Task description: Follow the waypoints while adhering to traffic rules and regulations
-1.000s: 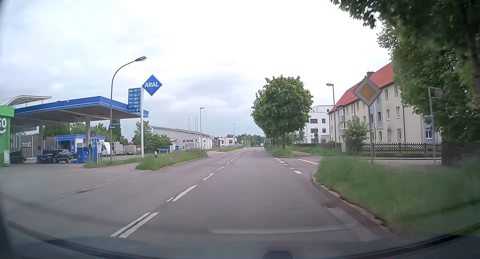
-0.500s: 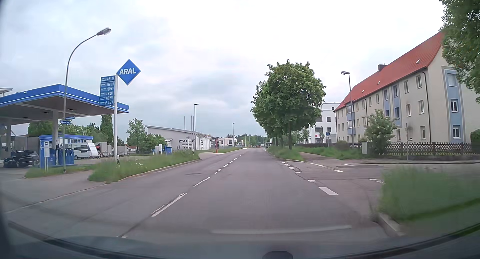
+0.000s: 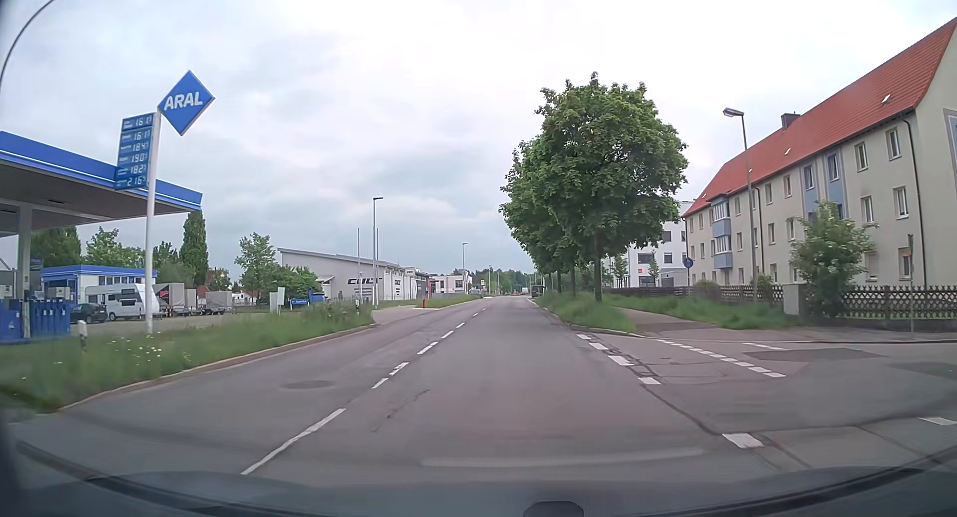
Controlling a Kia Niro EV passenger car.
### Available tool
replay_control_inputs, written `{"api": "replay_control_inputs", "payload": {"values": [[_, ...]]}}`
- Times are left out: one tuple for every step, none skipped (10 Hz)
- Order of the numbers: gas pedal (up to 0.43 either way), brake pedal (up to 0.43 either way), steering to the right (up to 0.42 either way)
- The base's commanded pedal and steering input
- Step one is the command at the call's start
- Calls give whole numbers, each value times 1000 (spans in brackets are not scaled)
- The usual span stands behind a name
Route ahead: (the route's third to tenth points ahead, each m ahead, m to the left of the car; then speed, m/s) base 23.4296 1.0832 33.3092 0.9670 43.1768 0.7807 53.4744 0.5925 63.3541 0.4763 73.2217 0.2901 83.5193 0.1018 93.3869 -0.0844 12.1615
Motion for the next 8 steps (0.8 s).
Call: {"api": "replay_control_inputs", "payload": {"values": [[110, 0, -2], [110, 0, -2], [110, 0, -1], [110, 0, -1], [110, 0, 0], [98, 0, 1], [98, 0, 1], [110, 0, 2]]}}
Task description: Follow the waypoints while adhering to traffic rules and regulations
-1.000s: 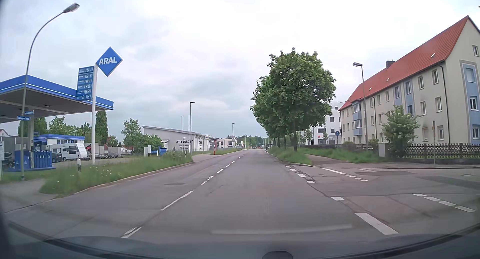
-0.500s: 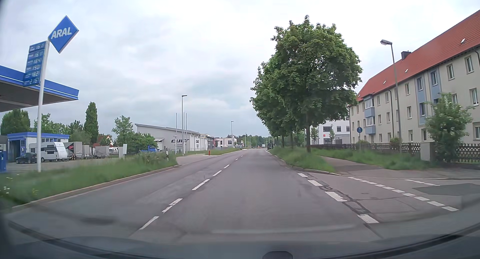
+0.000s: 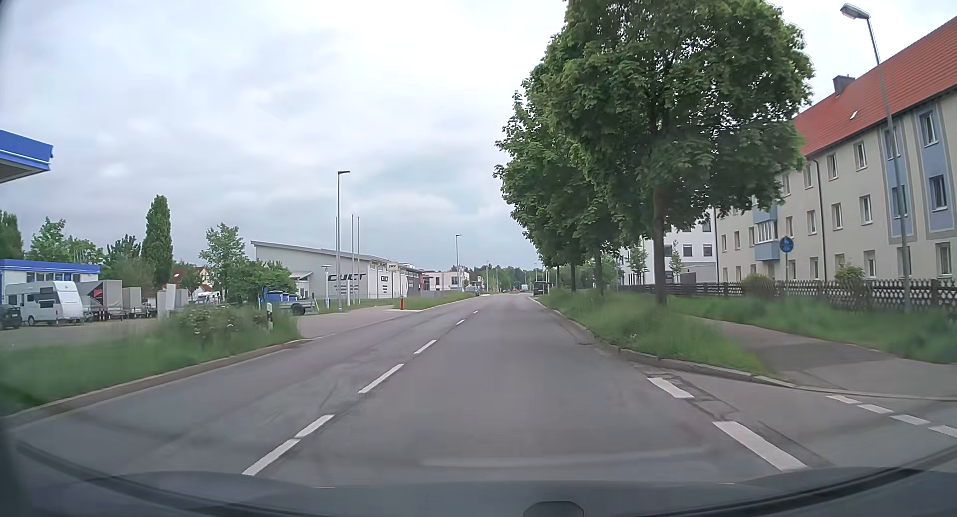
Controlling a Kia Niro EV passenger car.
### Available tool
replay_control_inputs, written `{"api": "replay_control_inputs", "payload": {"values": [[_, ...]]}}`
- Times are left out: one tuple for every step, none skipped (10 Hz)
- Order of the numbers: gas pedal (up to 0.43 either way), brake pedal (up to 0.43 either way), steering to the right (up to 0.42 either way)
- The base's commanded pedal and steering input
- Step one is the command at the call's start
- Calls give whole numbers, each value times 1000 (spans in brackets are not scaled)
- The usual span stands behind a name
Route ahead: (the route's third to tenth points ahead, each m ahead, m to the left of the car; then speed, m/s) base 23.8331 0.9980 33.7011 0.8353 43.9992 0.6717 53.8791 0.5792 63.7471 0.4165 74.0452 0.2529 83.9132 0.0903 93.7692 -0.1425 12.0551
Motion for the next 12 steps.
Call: {"api": "replay_control_inputs", "payload": {"values": [[110, 0, 3], [98, 0, 2], [98, 0, 2], [98, 0, 2], [98, 0, 2], [98, 0, 1], [98, 0, 0], [98, 0, -1], [98, 0, -2], [98, 0, -3], [98, 0, -3], [98, 0, -3]]}}
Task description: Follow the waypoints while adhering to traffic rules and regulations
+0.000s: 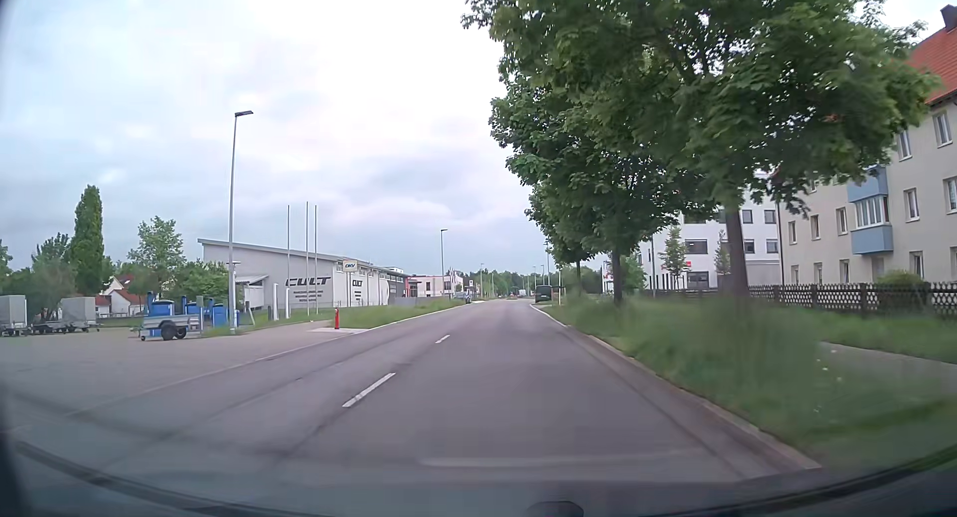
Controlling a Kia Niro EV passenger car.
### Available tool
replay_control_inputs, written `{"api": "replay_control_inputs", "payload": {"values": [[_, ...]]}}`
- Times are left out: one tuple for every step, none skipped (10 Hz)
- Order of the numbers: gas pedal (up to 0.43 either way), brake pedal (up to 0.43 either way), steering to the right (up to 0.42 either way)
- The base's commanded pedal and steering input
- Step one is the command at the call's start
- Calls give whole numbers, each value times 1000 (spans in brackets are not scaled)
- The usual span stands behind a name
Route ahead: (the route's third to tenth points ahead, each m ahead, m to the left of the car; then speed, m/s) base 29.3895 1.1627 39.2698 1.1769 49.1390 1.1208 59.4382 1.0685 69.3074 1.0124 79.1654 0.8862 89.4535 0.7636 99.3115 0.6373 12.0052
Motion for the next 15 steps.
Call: {"api": "replay_control_inputs", "payload": {"values": [[98, 0, -2], [98, 0, -2], [98, 0, -2], [98, 0, -2], [87, 0, -2], [87, 0, -3], [87, 0, -2], [87, 0, -2], [87, 0, -2], [87, 0, -2], [87, 0, -3], [87, 0, -3], [87, 0, -3], [87, 0, -3], [87, 0, -3]]}}
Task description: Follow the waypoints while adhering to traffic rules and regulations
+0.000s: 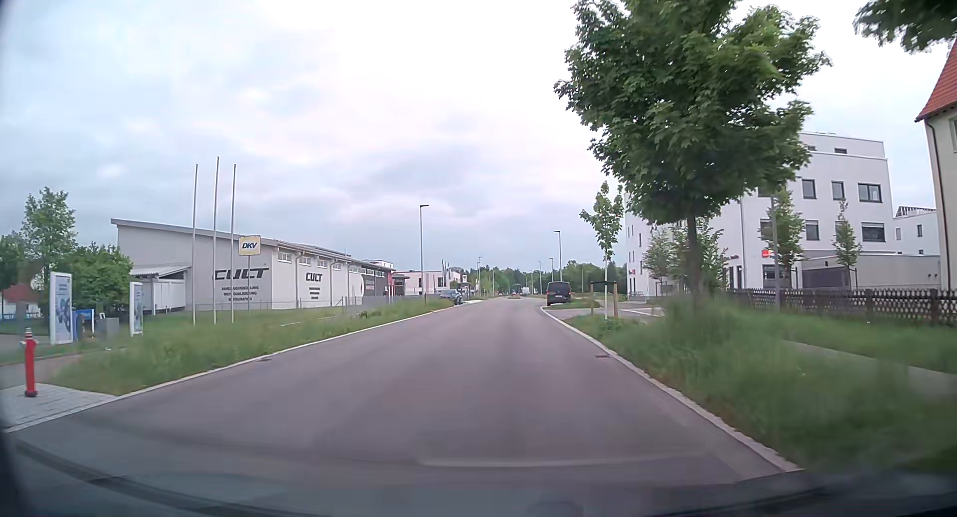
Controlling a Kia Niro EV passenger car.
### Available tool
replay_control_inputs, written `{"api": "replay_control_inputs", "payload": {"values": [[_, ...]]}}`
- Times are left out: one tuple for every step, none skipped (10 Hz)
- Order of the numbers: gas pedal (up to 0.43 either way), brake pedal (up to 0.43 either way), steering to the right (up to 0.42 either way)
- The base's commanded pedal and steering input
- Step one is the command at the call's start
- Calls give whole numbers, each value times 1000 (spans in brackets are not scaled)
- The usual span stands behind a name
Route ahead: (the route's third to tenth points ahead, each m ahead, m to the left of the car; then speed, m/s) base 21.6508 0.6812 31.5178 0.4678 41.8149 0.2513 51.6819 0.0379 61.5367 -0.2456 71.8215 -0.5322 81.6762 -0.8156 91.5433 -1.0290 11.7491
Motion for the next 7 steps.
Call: {"api": "replay_control_inputs", "payload": {"values": [[87, 0, -3], [87, 0, -3], [87, 0, -3], [87, 0, -3], [87, 0, -3], [87, 0, -3], [87, 0, -2]]}}
